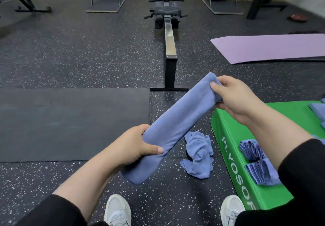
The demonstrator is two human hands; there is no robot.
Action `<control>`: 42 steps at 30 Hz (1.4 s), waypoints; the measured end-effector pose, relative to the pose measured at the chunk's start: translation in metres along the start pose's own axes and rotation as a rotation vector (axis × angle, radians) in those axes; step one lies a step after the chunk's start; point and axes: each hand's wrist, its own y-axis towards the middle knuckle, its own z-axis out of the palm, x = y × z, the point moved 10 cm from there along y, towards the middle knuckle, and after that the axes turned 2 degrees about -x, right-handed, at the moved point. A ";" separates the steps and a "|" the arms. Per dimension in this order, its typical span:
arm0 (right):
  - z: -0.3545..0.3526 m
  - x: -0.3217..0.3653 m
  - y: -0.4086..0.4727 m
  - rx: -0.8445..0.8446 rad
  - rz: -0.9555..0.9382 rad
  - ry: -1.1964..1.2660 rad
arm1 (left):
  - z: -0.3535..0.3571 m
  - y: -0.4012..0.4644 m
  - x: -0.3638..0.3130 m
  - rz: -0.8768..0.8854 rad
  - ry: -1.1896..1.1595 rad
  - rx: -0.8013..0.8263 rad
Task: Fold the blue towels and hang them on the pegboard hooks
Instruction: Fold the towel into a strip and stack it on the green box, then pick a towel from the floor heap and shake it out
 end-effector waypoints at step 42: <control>-0.484 -0.300 -0.102 -0.605 0.568 -0.163 | 0.388 0.122 -0.132 -0.012 -0.181 0.261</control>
